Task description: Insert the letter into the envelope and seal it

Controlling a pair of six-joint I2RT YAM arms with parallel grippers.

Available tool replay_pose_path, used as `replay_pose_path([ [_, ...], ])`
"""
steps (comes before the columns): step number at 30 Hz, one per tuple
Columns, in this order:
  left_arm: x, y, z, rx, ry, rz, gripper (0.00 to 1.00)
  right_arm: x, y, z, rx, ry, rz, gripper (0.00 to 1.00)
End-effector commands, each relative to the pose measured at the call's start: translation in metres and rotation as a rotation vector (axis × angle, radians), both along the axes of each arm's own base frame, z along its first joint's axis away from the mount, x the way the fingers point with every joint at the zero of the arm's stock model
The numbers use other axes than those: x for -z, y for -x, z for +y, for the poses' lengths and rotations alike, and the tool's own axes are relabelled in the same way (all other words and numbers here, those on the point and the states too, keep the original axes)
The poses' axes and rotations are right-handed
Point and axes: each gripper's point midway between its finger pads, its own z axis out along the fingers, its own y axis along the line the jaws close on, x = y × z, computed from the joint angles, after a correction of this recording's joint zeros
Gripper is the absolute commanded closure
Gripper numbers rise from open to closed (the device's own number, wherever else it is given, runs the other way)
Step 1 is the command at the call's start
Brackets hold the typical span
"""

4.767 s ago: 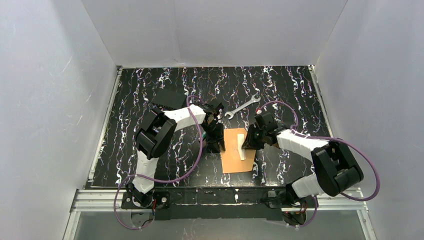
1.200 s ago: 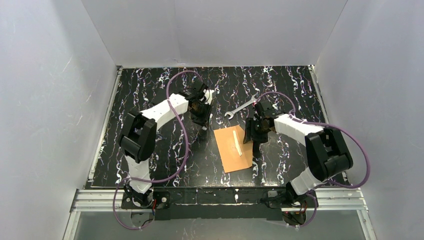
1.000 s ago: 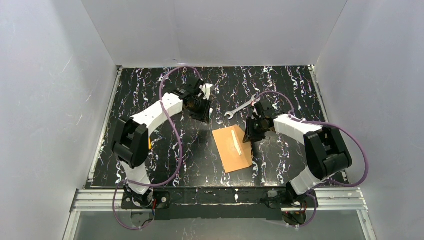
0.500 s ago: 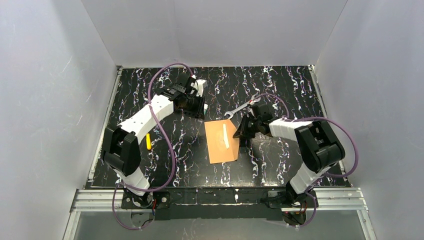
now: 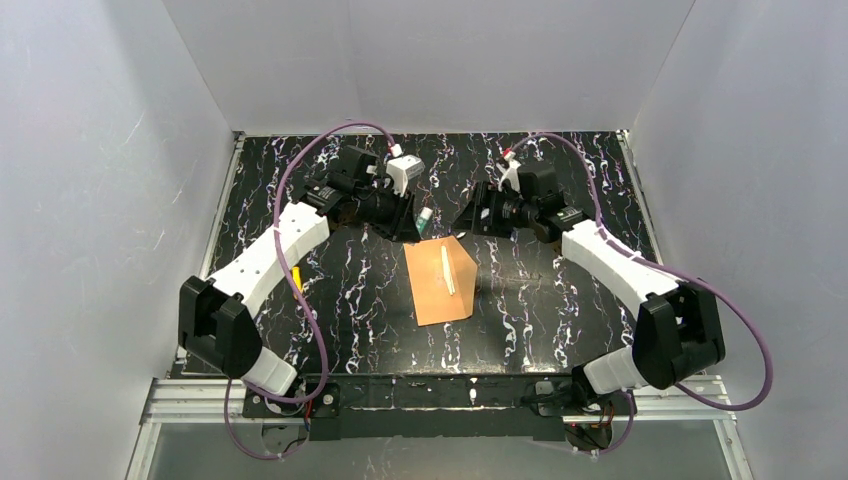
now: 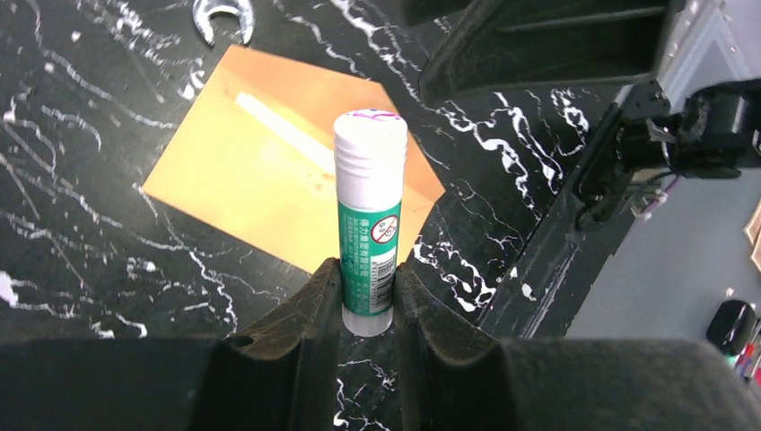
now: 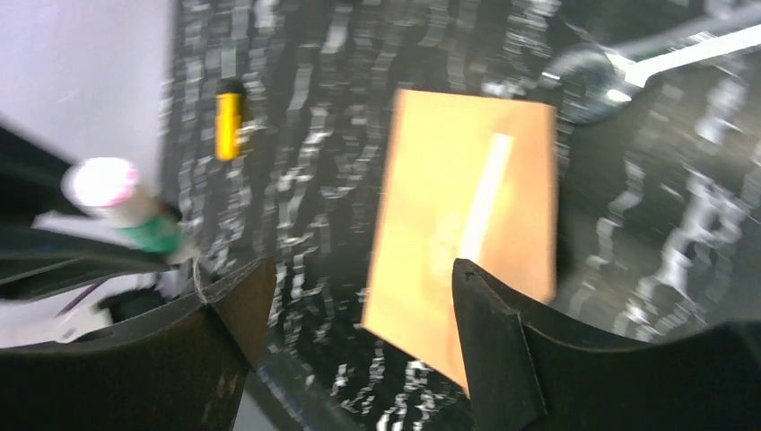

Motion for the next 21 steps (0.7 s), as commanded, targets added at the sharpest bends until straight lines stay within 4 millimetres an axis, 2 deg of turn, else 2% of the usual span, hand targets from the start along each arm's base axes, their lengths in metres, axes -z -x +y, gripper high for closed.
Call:
replay_pose_path([
  [1, -0.029, 0.01, -0.009, 0.165, 0.074, -0.103, 1.0, -0.068, 0.032, 0.045, -0.306, -0.269, -0.059, 0.21],
  [5, -0.031, 0.003, -0.006, 0.172, 0.039, -0.136, 1.0, -0.121, 0.048, 0.062, -0.407, -0.425, -0.179, 0.21],
  [7, -0.033, 0.002, -0.007, 0.181, 0.038, -0.14, 1.0, -0.131, 0.05, 0.064, -0.413, -0.438, -0.194, 0.21],
  [12, -0.036, 0.007, -0.007, 0.199, 0.048, -0.146, 1.0, -0.132, 0.037, 0.069, -0.365, -0.407, -0.187, 0.21],
  [16, -0.039, 0.012, -0.007, 0.229, 0.056, -0.148, 1.0, -0.127, 0.022, 0.073, -0.302, -0.354, -0.169, 0.29],
  [21, -0.041, 0.015, -0.007, 0.247, 0.058, -0.155, 1.0, -0.119, 0.014, 0.078, -0.263, -0.324, -0.126, 0.38],
])
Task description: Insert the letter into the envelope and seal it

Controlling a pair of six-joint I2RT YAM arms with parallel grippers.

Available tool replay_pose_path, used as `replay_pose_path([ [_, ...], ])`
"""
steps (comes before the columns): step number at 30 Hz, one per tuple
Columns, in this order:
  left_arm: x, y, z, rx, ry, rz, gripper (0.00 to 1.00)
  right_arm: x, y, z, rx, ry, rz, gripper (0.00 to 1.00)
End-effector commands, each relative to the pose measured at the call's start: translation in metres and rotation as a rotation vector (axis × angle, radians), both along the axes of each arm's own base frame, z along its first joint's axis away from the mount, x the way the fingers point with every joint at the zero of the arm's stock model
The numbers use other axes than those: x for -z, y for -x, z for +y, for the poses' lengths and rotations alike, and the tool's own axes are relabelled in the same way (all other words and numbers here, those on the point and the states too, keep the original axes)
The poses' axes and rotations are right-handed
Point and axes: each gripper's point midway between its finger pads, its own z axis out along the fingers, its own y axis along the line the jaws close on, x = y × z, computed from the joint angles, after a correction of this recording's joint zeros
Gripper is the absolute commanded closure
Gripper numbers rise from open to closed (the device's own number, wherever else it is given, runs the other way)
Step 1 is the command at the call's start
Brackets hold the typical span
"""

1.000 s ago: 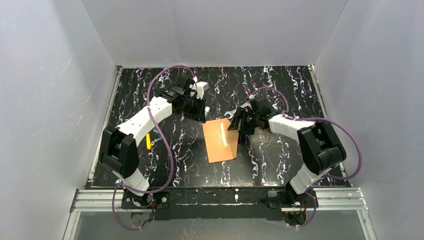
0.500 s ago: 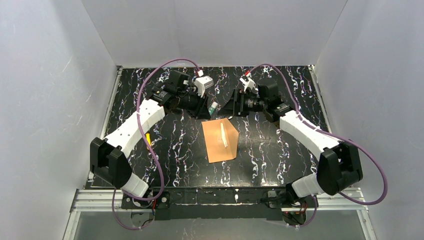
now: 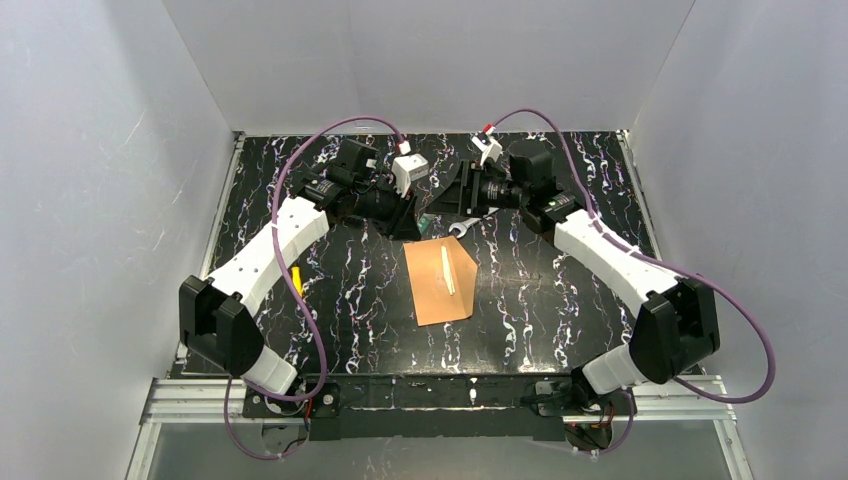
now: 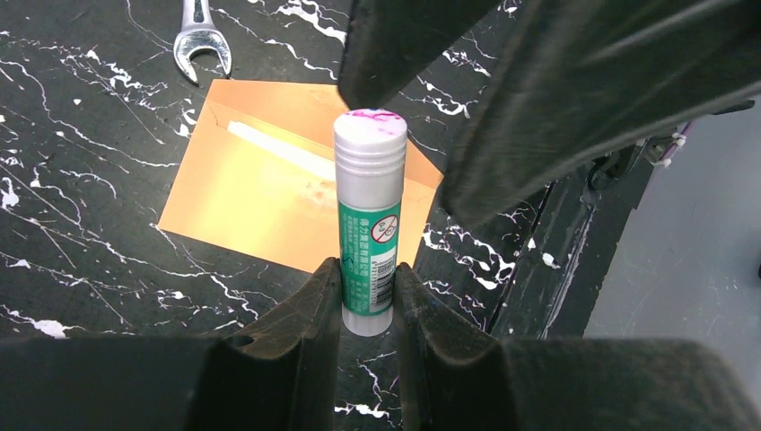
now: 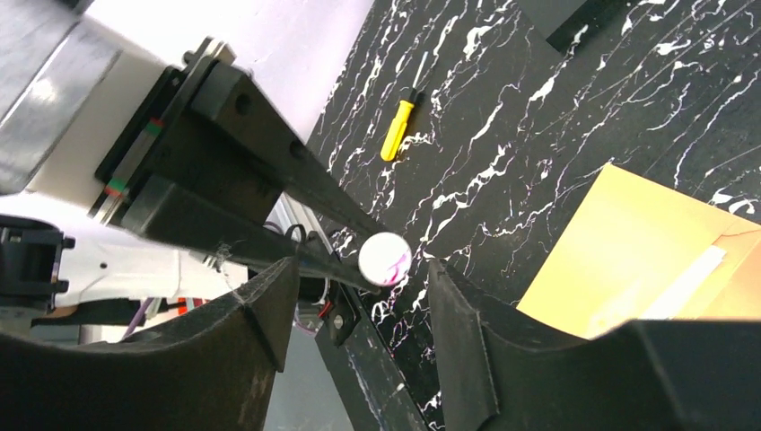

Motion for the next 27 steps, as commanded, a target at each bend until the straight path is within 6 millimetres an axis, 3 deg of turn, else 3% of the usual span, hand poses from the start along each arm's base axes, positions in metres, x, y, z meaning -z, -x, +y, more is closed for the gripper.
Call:
replay_pose_path([
  [1, -0.02, 0.007, -0.001, 0.048, 0.034, -0.032, 1.0, -0.002, -0.009, 0.007, 0.033, 0.03, 0.024, 0.39],
  [7, -0.019, 0.008, -0.001, 0.051, 0.032, -0.034, 1.0, 0.005, -0.004, 0.014, 0.019, 0.074, 0.039, 0.43],
  [13, -0.019, 0.01, 0.0, 0.061, 0.031, -0.026, 1.0, 0.0, -0.006, 0.014, 0.044, 0.054, 0.029, 0.62],
  [19, -0.017, 0.013, 0.002, 0.071, 0.019, -0.026, 1.0, -0.002, -0.006, 0.017, 0.037, 0.032, 0.043, 0.56],
  [25, -0.019, 0.011, 0.002, 0.048, 0.02, -0.025, 0.99, -0.006, -0.003, 0.019, 0.019, 0.013, 0.045, 0.93],
  [27, -0.021, 0.006, 0.001, 0.008, 0.027, -0.019, 0.79, -0.012, -0.002, 0.021, 0.015, -0.007, 0.048, 0.96],
])
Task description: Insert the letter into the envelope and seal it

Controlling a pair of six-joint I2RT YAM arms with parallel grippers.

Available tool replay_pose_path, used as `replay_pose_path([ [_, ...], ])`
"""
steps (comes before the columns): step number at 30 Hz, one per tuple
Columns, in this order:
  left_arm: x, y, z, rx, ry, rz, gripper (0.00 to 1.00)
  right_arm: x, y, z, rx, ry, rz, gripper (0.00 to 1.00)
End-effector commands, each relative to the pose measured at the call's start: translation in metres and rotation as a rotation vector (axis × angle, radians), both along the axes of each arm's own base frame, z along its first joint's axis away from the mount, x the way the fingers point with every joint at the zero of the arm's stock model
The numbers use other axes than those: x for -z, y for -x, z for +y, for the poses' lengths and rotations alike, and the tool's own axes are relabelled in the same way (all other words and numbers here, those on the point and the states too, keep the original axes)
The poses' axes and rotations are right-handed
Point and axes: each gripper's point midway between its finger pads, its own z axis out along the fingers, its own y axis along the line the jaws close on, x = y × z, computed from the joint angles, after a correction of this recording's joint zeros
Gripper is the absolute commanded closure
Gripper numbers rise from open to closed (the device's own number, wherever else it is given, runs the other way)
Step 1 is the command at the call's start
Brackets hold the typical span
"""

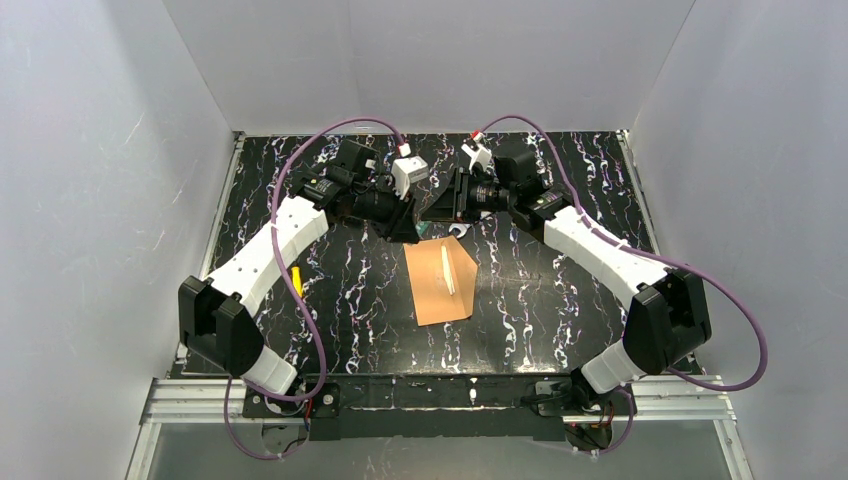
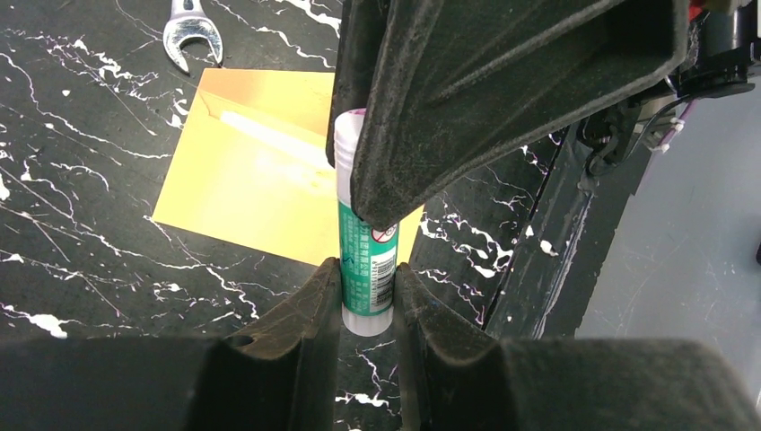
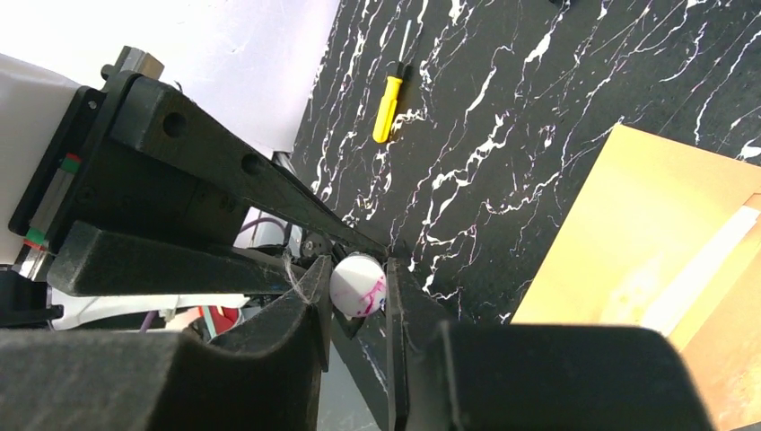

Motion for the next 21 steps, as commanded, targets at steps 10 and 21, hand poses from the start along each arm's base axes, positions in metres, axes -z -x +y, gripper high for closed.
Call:
replay_pose_path([
  [10, -0.025, -0.006, -0.013, -0.067, 0.114, 0.009, 0.86, -0.053, 0.007, 0.007, -0.025, -0.156, -0.035, 0.99],
  [21, -0.004, 0.007, 0.004, -0.051, 0.05, 0.04, 1.0, -0.072, -0.017, -0.034, 0.09, -0.203, -0.044, 0.99],
])
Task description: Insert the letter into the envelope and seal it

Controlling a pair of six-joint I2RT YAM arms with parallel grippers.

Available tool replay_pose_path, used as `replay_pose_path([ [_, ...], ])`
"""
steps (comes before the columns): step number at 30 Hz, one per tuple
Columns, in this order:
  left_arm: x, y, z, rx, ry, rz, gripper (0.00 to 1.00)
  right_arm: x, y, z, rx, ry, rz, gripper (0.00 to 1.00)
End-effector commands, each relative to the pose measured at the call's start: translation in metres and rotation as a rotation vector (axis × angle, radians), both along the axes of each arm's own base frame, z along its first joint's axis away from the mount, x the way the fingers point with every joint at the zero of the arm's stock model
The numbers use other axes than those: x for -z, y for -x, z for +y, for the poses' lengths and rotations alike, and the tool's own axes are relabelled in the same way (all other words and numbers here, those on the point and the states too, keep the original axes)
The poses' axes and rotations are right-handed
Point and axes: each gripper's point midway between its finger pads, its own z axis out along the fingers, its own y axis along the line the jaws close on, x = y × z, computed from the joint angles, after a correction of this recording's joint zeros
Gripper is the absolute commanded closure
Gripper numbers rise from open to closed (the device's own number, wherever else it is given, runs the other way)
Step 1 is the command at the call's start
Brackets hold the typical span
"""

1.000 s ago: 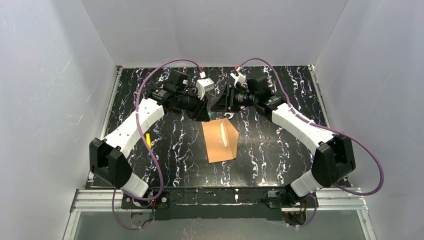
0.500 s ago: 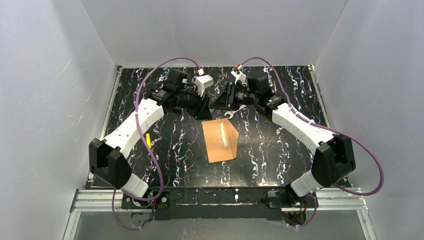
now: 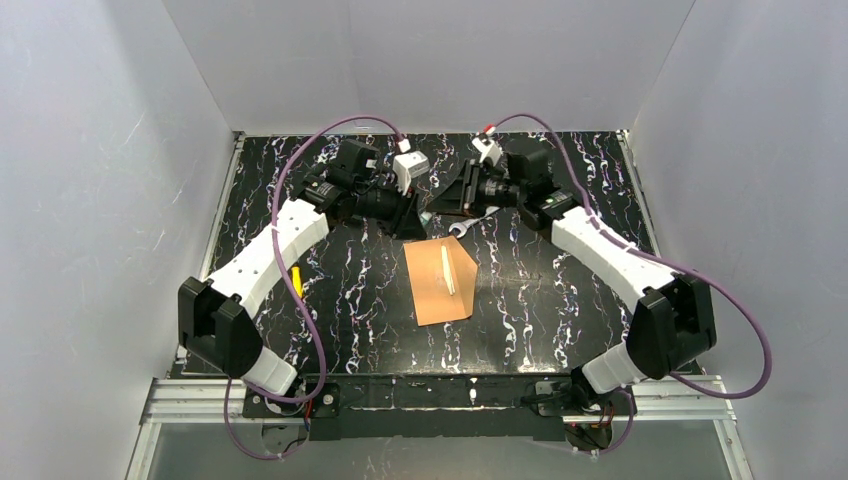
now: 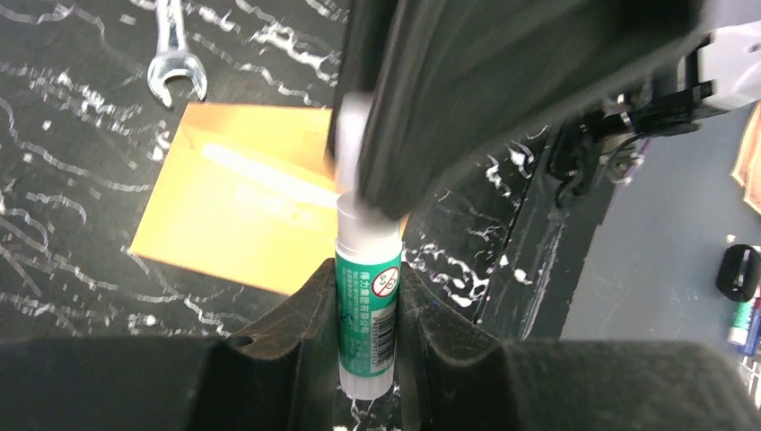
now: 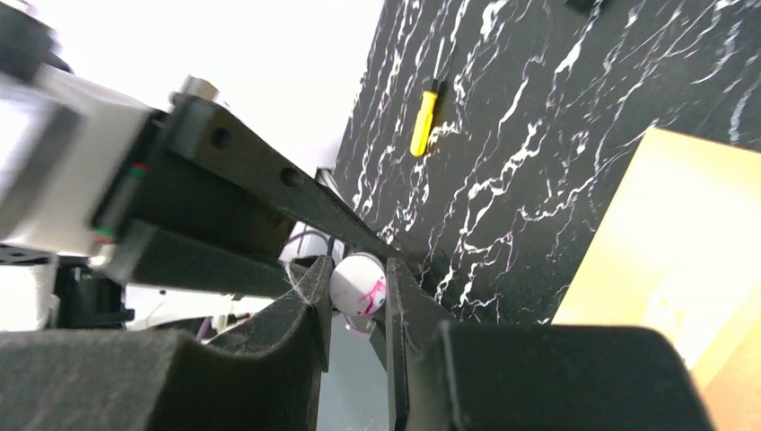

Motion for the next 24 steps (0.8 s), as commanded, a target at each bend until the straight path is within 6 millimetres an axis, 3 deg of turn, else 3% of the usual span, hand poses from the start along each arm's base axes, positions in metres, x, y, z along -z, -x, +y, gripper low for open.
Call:
replay_pose_path([
  [1, 0.01, 0.015, 0.019, -0.009, -0.036, 0.032, 1.0, -0.06, -0.019, -0.038, 0.084, -0.144, -0.101, 0.99],
  [5, 0.017, 0.021, 0.021, 0.0, -0.032, 0.064, 1.0, -0.074, -0.031, -0.061, 0.128, -0.198, -0.095, 0.99],
  [7, 0.016, 0.021, 0.02, -0.009, -0.024, 0.074, 1.0, -0.063, -0.039, -0.066, 0.151, -0.125, -0.125, 0.99],
  [8, 0.013, 0.02, 0.018, -0.011, -0.015, 0.075, 1.0, -0.046, -0.043, -0.072, 0.173, -0.037, -0.123, 0.99],
  [9, 0.007, 0.017, 0.014, -0.034, 0.011, 0.085, 1.0, 0.014, -0.055, -0.102, 0.268, 0.26, -0.114, 0.99],
  [11, -0.001, 0.013, 0.01, -0.058, 0.048, 0.091, 1.0, 0.065, -0.062, -0.139, 0.348, 0.52, -0.114, 0.99],
  [15, -0.018, 0.004, 0.002, -0.121, 0.132, 0.074, 1.0, 0.142, -0.068, -0.198, 0.49, 0.854, -0.091, 0.99],
  [18, -0.03, -0.001, -0.002, -0.156, 0.183, 0.062, 1.0, 0.177, -0.07, -0.212, 0.516, 0.943, -0.076, 0.98],
  [24, -0.034, -0.002, -0.011, -0.167, 0.255, 0.118, 1.0, 0.212, -0.069, -0.21, 0.507, 0.98, -0.086, 0.94],
])
